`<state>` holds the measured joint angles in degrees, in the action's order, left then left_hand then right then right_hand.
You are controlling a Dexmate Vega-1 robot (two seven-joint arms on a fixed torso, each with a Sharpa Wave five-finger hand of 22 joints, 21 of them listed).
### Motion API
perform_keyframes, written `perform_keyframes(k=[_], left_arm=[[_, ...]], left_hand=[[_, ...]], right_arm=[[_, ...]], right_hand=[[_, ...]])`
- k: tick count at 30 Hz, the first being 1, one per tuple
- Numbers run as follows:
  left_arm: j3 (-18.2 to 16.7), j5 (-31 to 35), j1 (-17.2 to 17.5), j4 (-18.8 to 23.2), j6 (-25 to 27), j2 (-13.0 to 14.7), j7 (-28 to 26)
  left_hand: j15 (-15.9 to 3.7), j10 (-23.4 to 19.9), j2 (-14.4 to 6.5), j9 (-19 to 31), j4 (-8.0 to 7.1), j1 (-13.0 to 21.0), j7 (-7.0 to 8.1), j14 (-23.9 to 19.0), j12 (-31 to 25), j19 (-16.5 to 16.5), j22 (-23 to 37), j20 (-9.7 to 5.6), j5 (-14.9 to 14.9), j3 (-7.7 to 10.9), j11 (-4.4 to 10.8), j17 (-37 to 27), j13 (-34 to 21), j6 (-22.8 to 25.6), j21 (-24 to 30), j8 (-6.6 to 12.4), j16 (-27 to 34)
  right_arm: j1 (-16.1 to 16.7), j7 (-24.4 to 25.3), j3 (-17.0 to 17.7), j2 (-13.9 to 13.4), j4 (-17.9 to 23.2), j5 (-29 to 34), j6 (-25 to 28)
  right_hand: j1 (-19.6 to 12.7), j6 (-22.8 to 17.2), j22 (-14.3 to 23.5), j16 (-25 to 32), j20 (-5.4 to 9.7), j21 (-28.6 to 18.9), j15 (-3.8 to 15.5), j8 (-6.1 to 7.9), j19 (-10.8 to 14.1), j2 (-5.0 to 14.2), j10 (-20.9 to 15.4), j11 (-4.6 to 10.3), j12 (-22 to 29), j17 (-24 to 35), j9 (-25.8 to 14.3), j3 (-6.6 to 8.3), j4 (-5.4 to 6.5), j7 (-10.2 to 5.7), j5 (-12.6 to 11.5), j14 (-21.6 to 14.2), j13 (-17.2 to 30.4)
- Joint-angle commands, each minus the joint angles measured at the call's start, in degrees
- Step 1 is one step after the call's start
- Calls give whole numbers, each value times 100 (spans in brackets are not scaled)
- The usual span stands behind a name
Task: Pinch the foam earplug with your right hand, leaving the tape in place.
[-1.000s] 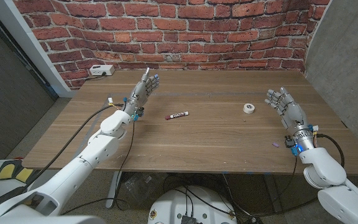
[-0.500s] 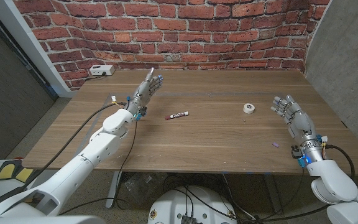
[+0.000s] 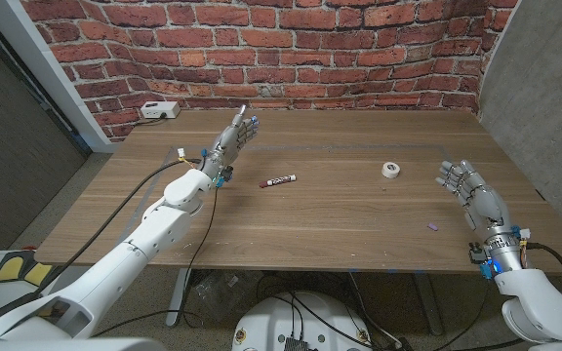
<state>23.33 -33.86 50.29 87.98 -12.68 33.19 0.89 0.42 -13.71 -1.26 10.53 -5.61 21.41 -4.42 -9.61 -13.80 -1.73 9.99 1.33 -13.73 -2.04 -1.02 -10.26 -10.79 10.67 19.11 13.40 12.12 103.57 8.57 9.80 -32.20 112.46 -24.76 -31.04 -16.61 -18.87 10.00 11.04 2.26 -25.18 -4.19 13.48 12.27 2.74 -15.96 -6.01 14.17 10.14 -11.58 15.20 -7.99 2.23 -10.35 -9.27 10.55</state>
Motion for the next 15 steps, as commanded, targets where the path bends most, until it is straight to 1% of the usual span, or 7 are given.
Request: perform_keyframes(k=[1, 9, 12, 13, 15], left_arm=[[60, 38, -68, 3, -2, -71, 5], [88, 143, -91, 120, 52, -28, -56], [83, 160, -78, 149, 53, -25, -88], [82, 165, -72, 155, 49, -26, -97], [81, 170, -59, 177, 59, -20, -110]], left_hand=[[18, -57, -47, 9, -5, 11, 5, -46, -3, -69, 16, -6, 17, -16, 0, -21, -23, 73, -12, -9, -13], [13, -62, -63, 10, -2, 25, 10, -54, 11, -77, 17, -5, 23, -17, -1, -22, -23, 79, -29, -23, -24], [7, -64, -67, 10, -2, 30, 10, -60, 15, -80, 17, -2, 25, -18, -1, -22, -23, 80, -35, -28, -26], [6, -73, -70, 10, -1, 32, 11, -62, 15, -82, 17, -3, 26, -18, 20, -22, -24, 82, -38, -31, -27], [10, -75, -73, 10, -1, 35, 13, -59, 18, -77, 17, -1, 28, -19, 20, -22, -24, 86, -44, -32, -31]], right_arm=[[376, 113, 267, 383, 133, 384, -38], [439, 184, 343, 536, 72, 805, -27], [475, 457, 390, 701, 89, 1238, 71], [489, 551, 407, 747, 104, 1397, 126], [512, 677, 416, 818, 107, 1649, 190]], right_hand=[[-97, -155, 15, 40, 65, 44, 36, 69, 89, -7, -134, 31, 47, 18, -10, 24, -49, -97, 20, -115, 17], [-157, -245, 16, 42, 81, 53, 54, 86, 136, 16, -172, 50, 50, 16, -10, 47, -66, -149, 17, -163, 17], [-190, -286, 16, 53, 83, 50, 60, 90, 189, 23, -223, 86, 63, 16, -10, 56, -74, -171, 16, -222, 17], [-240, -331, 17, 67, 110, 48, 103, 95, 247, 75, -281, 107, 77, 19, -10, 88, -78, -185, 9, -287, 17], [-279, -393, 18, 72, 115, 47, 114, 108, 292, 84, -313, 119, 83, 16, -10, 102, -89, -207, 6, -334, 16]])
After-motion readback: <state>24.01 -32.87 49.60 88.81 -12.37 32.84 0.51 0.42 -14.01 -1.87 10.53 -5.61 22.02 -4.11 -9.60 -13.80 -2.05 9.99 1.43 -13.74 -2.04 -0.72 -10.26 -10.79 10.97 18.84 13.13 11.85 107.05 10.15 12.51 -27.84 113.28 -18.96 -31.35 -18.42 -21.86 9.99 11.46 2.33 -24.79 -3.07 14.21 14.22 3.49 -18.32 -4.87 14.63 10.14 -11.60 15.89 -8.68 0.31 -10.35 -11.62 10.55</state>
